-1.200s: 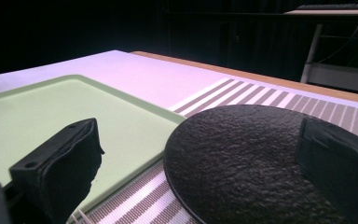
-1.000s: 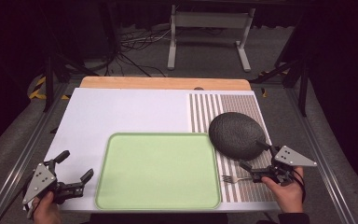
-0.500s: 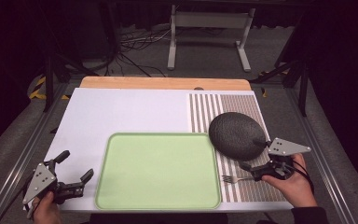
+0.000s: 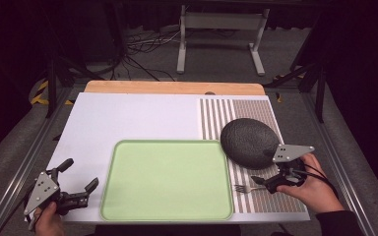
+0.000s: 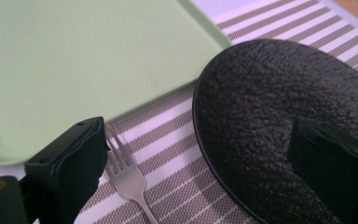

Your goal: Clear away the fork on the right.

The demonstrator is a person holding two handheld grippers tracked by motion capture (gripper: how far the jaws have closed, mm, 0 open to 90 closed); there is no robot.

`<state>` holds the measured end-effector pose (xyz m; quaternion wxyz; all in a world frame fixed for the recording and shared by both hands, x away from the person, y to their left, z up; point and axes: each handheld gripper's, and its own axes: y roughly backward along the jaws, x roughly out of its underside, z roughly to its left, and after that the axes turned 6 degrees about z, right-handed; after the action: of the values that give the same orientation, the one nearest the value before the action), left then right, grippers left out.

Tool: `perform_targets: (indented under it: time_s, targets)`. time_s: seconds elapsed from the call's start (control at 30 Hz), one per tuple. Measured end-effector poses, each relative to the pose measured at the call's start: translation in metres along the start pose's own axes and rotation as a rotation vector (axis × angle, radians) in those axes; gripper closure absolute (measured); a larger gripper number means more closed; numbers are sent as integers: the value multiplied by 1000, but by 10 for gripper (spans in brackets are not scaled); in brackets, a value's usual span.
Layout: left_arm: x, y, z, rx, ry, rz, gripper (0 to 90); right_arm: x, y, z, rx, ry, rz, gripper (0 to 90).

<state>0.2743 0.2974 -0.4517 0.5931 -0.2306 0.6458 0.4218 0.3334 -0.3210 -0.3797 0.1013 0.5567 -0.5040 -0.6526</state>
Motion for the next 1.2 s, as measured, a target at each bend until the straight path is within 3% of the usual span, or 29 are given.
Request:
perform_targets:
  time_s: [0.3, 0.73, 0.97, 1.2]
  targets:
    - [0, 0, 0, 0, -1, 1, 0, -5, -7, 0, -40, 77, 169, 81]
    - [0, 0, 0, 1, -3, 1, 0, -10, -22, 1, -110, 177, 309, 126]
    - [0, 0, 0, 0, -2, 1, 0, -9, -28, -1, -146, 212, 367, 150]
    - [0, 0, 0, 1, -3, 1, 0, -6, -34, 2, -183, 214, 449, 180]
